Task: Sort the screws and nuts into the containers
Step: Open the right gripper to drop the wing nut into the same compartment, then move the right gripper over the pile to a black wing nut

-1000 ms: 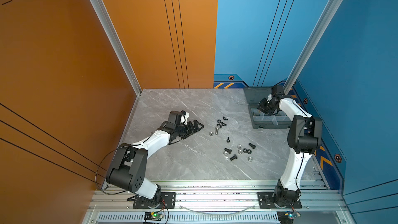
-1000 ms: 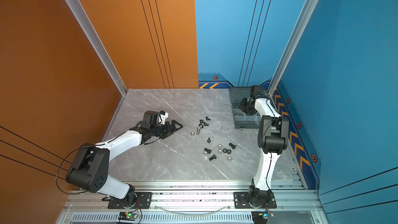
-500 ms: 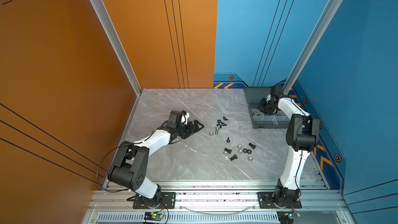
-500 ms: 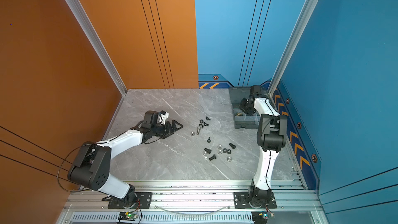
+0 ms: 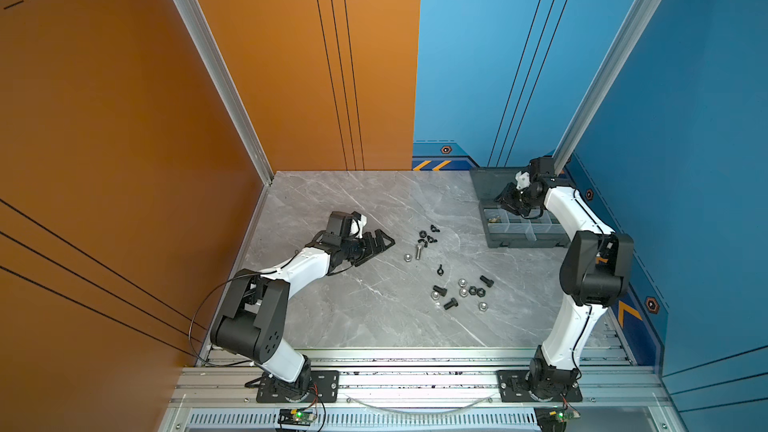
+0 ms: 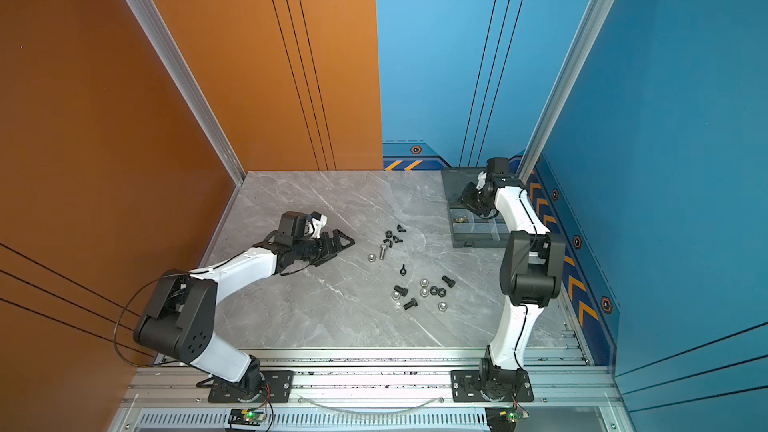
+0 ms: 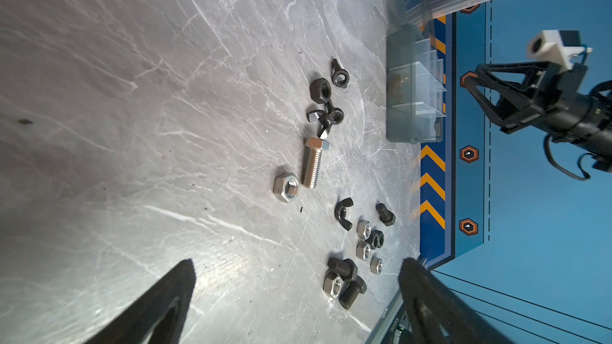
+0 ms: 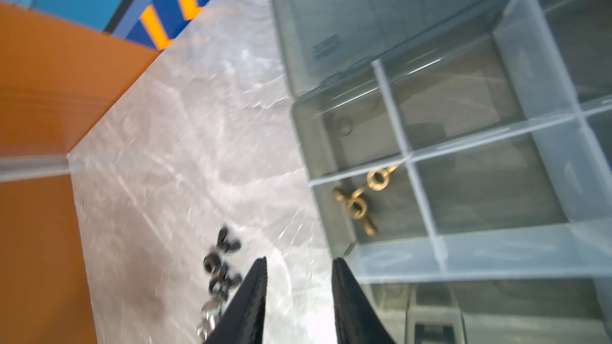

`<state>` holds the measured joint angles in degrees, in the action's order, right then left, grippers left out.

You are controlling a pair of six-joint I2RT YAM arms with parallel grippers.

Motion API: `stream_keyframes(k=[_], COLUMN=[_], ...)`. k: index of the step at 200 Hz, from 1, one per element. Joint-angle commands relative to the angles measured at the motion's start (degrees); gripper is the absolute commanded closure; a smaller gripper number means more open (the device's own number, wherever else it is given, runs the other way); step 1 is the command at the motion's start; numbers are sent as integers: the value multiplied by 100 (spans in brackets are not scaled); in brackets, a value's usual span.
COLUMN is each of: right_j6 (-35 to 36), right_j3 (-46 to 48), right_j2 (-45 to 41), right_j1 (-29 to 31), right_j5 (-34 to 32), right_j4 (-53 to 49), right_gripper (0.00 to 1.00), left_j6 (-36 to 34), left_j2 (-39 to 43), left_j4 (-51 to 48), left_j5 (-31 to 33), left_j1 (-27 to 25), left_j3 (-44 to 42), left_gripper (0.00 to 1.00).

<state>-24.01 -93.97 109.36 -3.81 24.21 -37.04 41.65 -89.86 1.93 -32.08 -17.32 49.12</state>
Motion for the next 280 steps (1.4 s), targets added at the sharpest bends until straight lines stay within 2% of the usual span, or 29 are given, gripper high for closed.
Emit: stream_keyframes(k=[1, 42, 98, 135, 162, 191, 280], right_j6=[621, 631, -530, -1323, -1948, -2241, -2070], right_j3=[278, 934, 2140, 2544, 2890, 2946, 2589], right_j2=[-482, -1116, -1506, -1435, -1378, -1158, -539], right_j1=[442, 1448, 2752, 3312, 3532, 3699, 3835], right_j5=[128, -475, -1309, -2061, -2255, -2386, -2806], right_j4=[-634, -989, -225, 71, 652, 958, 955], right_gripper=[63, 61, 61, 63, 63, 64, 71], left_j6=[-95, 4, 38, 45, 45, 73, 9], left_j2=[-108, -283, -483, -441, -367, -262, -206], left_j4=[-45, 173, 305, 352, 352, 375, 238], left_j5=[-189, -334, -410, -379, -373, -311, -245], left_j1=[-8, -19, -117, -153, -162, -200, -188], left_j3=[237, 302, 322, 208, 129, 16, -15], left_gripper=[2, 2, 2, 2, 2, 2, 2])
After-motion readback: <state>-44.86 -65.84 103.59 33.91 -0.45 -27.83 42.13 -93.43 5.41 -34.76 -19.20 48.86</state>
